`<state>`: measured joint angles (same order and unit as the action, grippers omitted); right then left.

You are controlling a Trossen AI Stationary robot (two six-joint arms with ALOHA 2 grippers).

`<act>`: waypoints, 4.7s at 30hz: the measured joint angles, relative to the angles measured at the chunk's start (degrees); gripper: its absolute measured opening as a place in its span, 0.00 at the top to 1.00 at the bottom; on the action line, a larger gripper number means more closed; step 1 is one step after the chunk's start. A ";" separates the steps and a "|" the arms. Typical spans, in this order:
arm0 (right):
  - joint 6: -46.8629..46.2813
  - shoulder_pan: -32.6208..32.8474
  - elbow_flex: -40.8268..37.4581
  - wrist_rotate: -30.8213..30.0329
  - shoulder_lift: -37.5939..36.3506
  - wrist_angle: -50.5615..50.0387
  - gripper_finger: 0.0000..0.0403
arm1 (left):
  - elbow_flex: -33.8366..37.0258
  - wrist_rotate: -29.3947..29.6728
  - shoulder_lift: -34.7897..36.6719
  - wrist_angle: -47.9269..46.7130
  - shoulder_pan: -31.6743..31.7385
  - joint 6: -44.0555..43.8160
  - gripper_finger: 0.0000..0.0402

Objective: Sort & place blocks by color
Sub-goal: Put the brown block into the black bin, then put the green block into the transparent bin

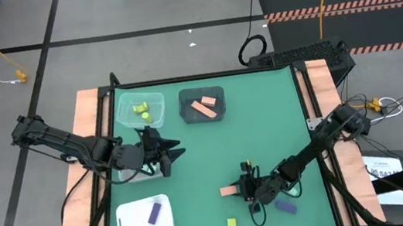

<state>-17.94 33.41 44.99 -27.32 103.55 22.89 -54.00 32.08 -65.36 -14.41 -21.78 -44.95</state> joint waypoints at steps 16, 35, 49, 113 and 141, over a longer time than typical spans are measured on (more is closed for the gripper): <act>11.88 -13.99 0.04 -8.88 -20.26 5.19 0.72 | 0.02 0.00 0.01 -0.56 0.00 9.62 0.50; 52.53 -17.75 0.07 -10.33 -21.80 19.16 0.72 | 0.07 3.74 -11.65 30.94 5.27 19.62 0.50; 59.58 -18.52 0.11 -11.73 -21.80 22.78 0.71 | 0.07 -5.58 -11.58 30.69 11.43 10.22 0.50; -32.42 -20.81 0.15 -12.84 -21.78 -13.45 0.37 | 0.04 -20.29 -11.38 20.94 30.96 27.39 0.86; -31.04 -29.93 0.13 26.16 -21.78 -18.50 0.37 | 0.04 -24.13 -27.60 16.57 41.79 24.66 0.42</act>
<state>-48.97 3.48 45.12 -1.16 81.78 4.39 -53.95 7.94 -92.97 2.16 20.01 -20.29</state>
